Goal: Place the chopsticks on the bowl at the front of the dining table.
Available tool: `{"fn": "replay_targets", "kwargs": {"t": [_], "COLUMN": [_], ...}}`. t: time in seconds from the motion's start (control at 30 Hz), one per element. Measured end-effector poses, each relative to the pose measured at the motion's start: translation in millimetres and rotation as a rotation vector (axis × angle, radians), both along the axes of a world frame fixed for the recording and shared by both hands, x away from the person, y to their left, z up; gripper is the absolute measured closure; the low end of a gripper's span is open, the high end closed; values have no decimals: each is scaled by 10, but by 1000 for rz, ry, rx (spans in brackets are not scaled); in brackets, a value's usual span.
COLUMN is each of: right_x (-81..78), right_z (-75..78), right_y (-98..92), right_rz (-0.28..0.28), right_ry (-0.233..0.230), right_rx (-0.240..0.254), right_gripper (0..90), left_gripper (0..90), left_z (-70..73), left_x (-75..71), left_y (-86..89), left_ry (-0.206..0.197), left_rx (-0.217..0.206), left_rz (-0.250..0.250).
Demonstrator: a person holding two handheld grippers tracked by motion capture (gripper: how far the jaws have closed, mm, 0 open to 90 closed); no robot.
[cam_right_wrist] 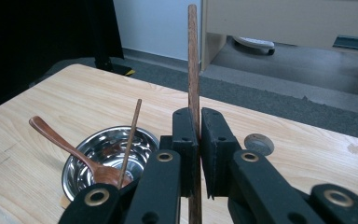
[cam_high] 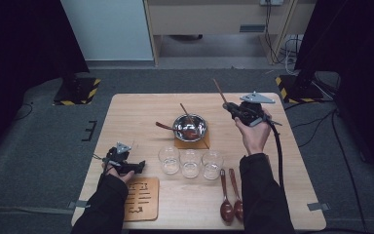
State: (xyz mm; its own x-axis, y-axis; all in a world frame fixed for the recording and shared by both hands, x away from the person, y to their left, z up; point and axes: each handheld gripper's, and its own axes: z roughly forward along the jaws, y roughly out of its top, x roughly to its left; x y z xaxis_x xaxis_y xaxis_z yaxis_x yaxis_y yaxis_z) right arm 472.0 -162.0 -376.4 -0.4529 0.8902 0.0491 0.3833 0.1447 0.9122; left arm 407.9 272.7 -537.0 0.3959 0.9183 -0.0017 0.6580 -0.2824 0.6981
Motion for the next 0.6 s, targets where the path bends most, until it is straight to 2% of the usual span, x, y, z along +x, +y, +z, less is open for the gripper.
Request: {"fn": "replay_targets", "kwargs": {"t": [0.33,0.43,0.6], "right_x": [86,114,157], "right_z": [-8,-17,-61], "right_y": [136,163,192], "right_rz": [17,16,18], "right_ry": [1,1,10], "right_rx": [-6,6,-7], "right_gripper": [848,848,848], "left_gripper": [0,0,0], "left_z": [0,0,0], "left_x": [0,0,0], "left_y": [-1,-1,0], "left_ry": [0,0,0], "left_rx": [-1,-1,0], "left_rz": [1,0,0]}}
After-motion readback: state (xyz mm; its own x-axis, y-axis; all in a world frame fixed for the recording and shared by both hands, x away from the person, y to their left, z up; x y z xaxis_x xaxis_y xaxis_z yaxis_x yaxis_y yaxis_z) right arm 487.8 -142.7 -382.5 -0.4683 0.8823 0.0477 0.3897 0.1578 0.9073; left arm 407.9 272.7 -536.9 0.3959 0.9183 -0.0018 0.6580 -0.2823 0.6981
